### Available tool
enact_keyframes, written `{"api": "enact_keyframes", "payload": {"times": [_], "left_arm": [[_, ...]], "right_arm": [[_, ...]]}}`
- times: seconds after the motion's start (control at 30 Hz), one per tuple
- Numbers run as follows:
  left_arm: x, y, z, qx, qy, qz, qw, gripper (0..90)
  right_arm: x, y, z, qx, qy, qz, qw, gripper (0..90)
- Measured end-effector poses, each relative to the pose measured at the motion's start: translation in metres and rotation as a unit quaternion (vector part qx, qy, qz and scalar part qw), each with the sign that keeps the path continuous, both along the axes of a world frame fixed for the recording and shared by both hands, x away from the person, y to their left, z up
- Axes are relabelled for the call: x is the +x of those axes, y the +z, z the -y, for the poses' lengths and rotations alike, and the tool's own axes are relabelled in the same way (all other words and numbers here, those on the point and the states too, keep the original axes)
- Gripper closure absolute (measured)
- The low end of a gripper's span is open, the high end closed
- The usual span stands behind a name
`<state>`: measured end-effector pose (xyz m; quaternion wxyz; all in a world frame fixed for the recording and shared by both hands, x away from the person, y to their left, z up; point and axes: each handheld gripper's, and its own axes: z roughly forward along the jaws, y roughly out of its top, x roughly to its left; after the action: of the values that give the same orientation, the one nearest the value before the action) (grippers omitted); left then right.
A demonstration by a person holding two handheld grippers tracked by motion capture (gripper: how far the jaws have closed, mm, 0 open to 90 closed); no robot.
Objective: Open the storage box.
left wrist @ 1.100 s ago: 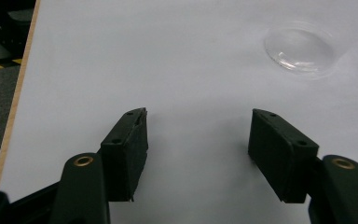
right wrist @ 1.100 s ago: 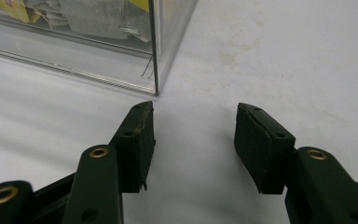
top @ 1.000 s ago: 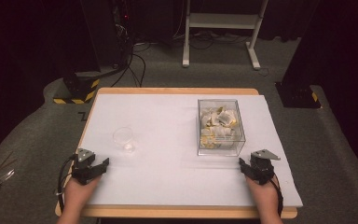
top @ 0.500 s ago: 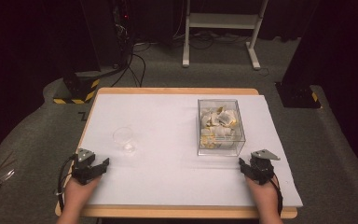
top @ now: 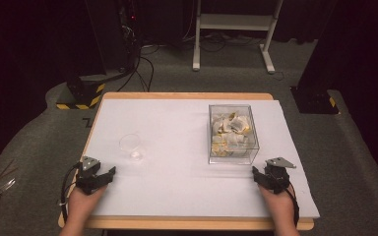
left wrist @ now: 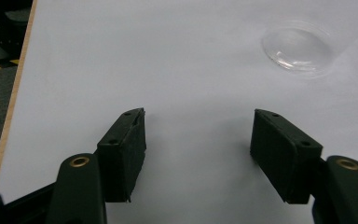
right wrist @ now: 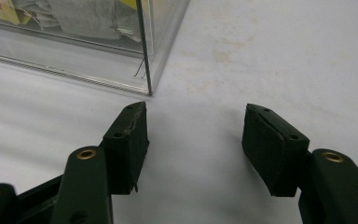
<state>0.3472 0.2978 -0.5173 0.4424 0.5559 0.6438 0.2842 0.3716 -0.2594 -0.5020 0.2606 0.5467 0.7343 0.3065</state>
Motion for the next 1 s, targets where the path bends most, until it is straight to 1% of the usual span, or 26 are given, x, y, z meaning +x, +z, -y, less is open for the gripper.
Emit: {"api": "enact_keyframes", "payload": {"times": [0.13, 0.23, 0.3, 0.33, 0.5, 0.6, 0.67, 0.7, 0.8, 0.9, 0.93, 0.97, 1.0], "left_arm": [[0.0, 0.0, 0.0, 0.0, 0.0, 0.0, 1.0, 35.8], [0.0, 0.0, 0.0, 0.0, 0.0, 0.0, 1.0, 35.7], [0.0, 0.0, 0.0, 0.0, 0.0, 0.0, 1.0, 35.7], [0.0, 0.0, 0.0, 0.002, -0.002, -0.003, 1.0, 35.7], [0.0, 0.0, 0.0, 0.003, -0.002, -0.003, 1.0, 35.7], [0.0, 0.0, 0.0, 0.002, -0.002, -0.003, 1.0, 35.7], [0.0, 0.0, -0.001, 0.003, -0.003, -0.003, 1.0, 35.6], [0.0, 0.0, 0.0, 0.003, -0.003, -0.003, 1.0, 35.4], [0.0, 0.0, 0.0, 0.003, -0.003, -0.003, 1.0, 35.3], [0.0, 0.0, 0.0, 0.003, -0.003, -0.003, 1.0, 35.3], [0.0, 0.0, 0.0, 0.003, -0.003, -0.003, 1.0, 35.3], [0.0, 0.0, 0.0, 0.003, -0.003, -0.003, 1.0, 35.3], [0.0, 0.0, -0.001, 0.004, -0.005, -0.005, 1.0, 35.3]], "right_arm": [[0.0, 0.0, 0.0, 0.001, -0.003, -0.003, 1.0, 39.1], [0.001, 0.001, 0.0, 0.001, 0.001, -0.004, 1.0, 37.3], [0.0, 0.002, 0.0, -0.003, 0.005, 0.004, 1.0, 37.3], [-0.001, 0.003, 0.0, -0.002, 0.005, 0.006, 1.0, 37.0], [-0.003, 0.004, 0.0, 0.002, 0.005, 0.008, 1.0, 36.0], [-0.006, 0.006, -0.001, -0.004, 0.009, 0.016, 0.9998, 35.4], [-0.008, 0.009, -0.002, 0.0, 0.006, 0.019, 0.9998, 35.3], [-0.01, 0.012, -0.004, -0.002, 0.008, 0.028, 0.9996, 34.7], [-0.012, 0.014, -0.006, -0.004, 0.009, 0.033, 0.9994, 34.7], [-0.017, 0.019, -0.012, -0.004, 0.011, 0.045, 0.9989, 34.8], [-0.017, 0.019, -0.012, -0.004, 0.011, 0.045, 0.9989, 34.8], [-0.018, 0.02, -0.014, -0.005, 0.01, 0.049, 0.9988, 34.8], [-0.02, 0.021, -0.016, -0.01, 0.007, 0.057, 0.9983, 34.7]]}}
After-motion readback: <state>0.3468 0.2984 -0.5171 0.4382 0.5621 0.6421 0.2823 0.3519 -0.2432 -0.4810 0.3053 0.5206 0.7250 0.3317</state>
